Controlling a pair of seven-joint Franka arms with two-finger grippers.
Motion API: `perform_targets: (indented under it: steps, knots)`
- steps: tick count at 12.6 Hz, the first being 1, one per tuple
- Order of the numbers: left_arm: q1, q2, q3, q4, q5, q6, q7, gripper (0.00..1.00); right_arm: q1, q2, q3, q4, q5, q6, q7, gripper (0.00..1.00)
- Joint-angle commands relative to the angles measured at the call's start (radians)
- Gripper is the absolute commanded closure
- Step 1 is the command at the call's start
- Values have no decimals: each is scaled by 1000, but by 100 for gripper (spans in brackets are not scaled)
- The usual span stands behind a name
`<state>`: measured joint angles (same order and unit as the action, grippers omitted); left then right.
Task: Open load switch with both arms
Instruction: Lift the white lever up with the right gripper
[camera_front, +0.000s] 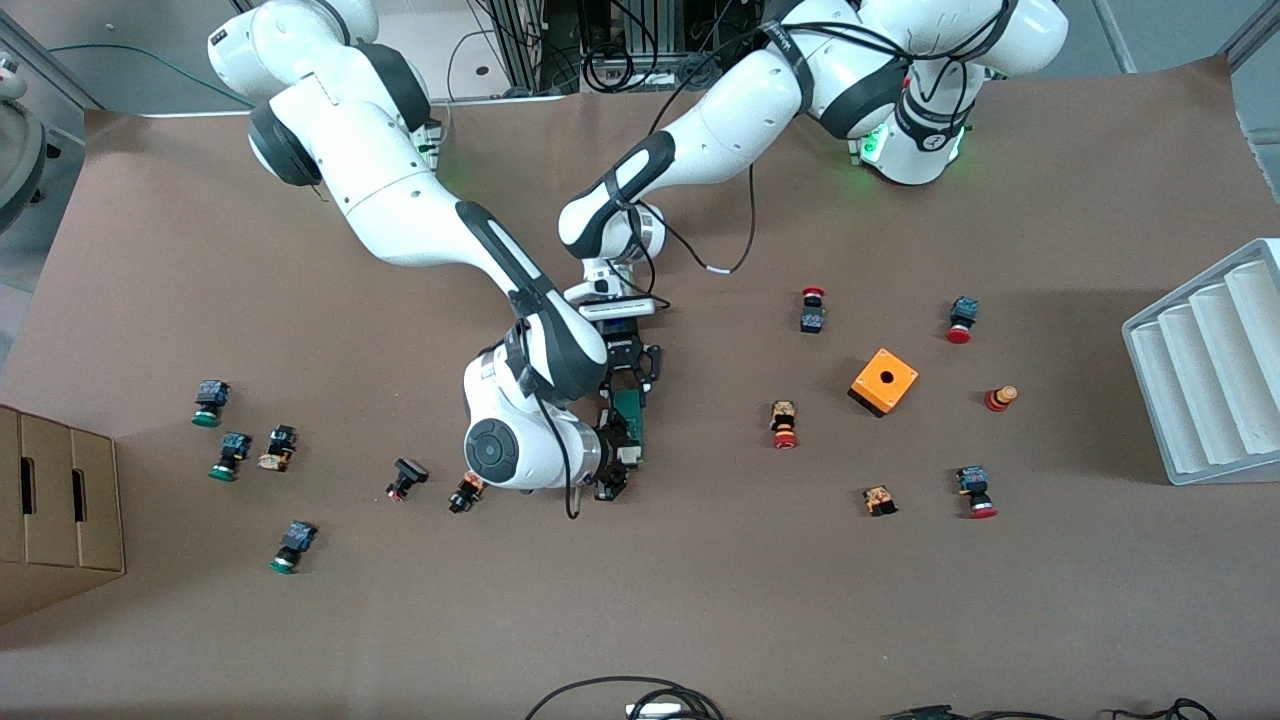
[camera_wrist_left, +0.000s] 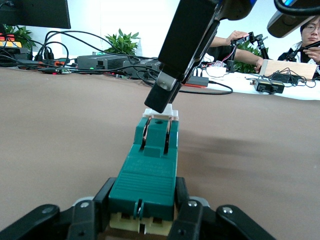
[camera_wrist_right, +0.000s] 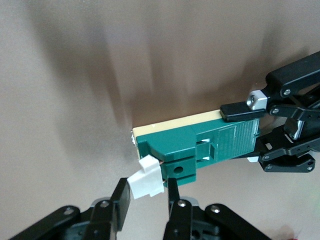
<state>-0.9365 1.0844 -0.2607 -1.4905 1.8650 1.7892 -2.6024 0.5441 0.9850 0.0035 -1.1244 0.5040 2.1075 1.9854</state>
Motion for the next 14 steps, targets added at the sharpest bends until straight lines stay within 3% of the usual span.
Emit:
perform_targets:
  steps: [1,6,8,14]
  knots:
    - [-8,12,0,15,-7,-10,1,35,-4,-22,3,-15,30,-35,-11,63]
    - [-8,14,0,15,-7,-10,1,33,-3,-17,1,-20,28,-21,-25,63]
    - [-8,14,0,15,-7,-10,1,33,-3,-17,1,-20,28,-21,-25,70]
    - [-8,14,0,15,-7,-10,1,32,-3,-12,1,-23,28,-21,-27,76]
